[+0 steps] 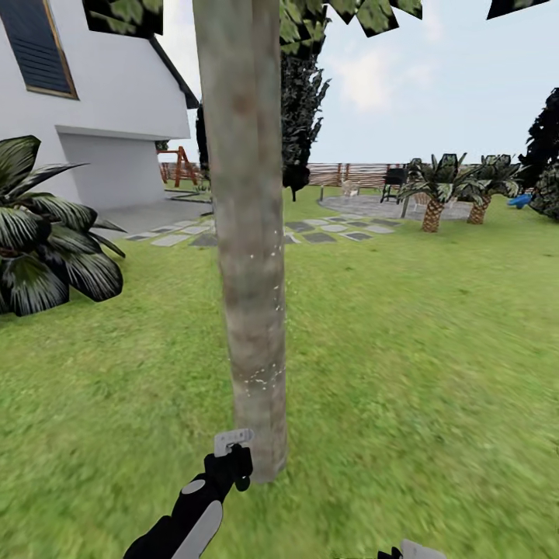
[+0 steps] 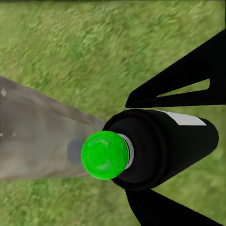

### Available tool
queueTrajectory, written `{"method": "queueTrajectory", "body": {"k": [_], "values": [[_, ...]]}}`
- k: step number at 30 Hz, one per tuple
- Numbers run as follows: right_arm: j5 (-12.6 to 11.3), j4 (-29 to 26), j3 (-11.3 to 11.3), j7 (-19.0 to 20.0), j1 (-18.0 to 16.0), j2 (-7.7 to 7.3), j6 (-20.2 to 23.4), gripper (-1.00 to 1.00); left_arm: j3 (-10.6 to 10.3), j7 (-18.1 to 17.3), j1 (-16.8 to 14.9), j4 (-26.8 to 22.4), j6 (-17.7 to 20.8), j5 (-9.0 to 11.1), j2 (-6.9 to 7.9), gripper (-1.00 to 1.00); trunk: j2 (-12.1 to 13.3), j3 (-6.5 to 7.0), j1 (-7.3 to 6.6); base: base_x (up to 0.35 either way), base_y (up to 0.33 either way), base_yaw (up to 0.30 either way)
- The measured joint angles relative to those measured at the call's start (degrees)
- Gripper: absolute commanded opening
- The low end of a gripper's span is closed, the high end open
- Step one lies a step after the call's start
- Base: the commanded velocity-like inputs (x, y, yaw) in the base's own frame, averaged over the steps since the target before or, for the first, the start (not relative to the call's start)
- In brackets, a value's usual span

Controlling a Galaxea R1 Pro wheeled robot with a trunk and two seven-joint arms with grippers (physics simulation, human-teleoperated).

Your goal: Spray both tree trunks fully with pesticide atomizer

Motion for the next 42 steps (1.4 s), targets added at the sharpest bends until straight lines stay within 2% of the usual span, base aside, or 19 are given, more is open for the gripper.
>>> {"method": "queueTrajectory", "body": {"k": [14,28,42], "values": [[0.0,0.0,0.0,0.0,0.0,0.00,0.0,-1.00,0.0,0.0,0.0,0.0,-0.1,0.0,0.05,-1.00,0.0,0.00,0.01,-0.066,0.332,-0.245],[0.0,0.0,0.0,0.0,0.0,0.00,0.0,-1.00,0.0,0.0,0.0,0.0,-0.1,0.0,-0.01,-1.00,0.0,0.00,0.01,-0.126,0.323,-0.146],[0.0,0.0,0.0,0.0,0.0,0.00,0.0,-1.00,0.0,0.0,0.0,0.0,-0.1,0.0,-0.02,-1.00,0.0,0.00,-0.01,0.078,0.335,-0.246]]}}
